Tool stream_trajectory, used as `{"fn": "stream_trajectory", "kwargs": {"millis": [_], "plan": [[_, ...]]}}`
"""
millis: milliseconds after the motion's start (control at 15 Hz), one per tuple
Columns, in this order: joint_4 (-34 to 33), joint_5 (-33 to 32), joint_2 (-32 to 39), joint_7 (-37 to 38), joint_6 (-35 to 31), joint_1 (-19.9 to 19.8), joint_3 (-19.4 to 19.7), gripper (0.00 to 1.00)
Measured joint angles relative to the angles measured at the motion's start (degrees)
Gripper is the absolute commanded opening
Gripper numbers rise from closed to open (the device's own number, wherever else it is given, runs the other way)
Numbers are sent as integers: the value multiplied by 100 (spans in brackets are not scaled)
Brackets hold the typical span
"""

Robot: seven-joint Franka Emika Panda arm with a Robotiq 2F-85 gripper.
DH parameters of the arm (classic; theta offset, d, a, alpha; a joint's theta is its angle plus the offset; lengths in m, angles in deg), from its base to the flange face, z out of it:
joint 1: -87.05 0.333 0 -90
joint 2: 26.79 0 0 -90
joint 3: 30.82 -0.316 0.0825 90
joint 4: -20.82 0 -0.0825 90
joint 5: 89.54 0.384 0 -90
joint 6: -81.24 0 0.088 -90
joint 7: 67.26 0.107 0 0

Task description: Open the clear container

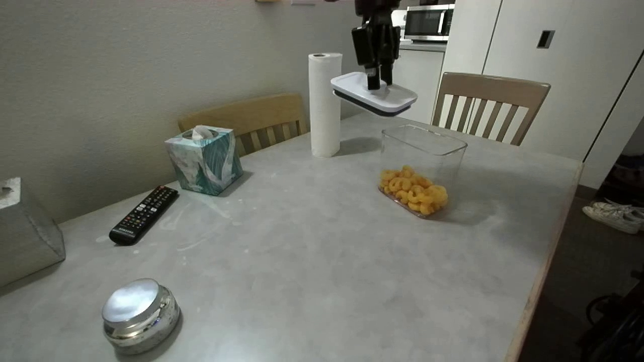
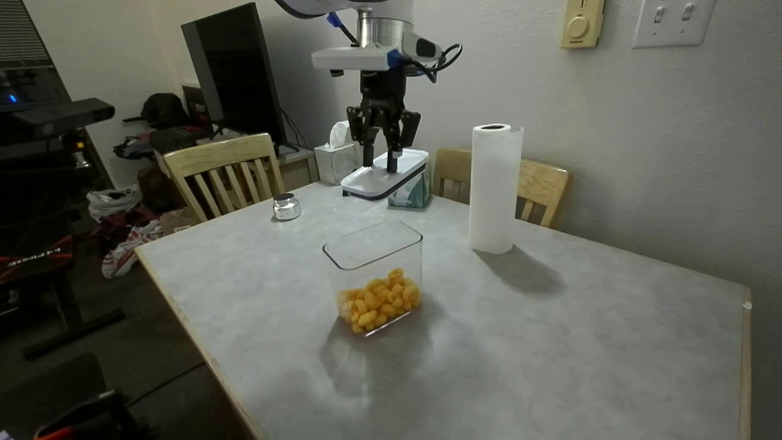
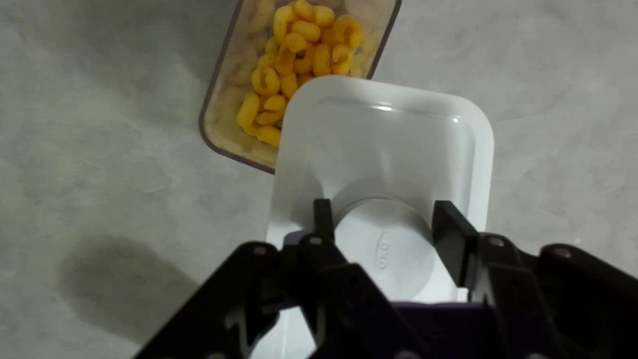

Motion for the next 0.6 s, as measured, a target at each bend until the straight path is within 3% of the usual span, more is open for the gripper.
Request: {"fn": "stream_trajectory", "kwargs": {"millis": [600], "plan": [[-235, 620, 697, 1511, -382, 515, -131, 27]]}}
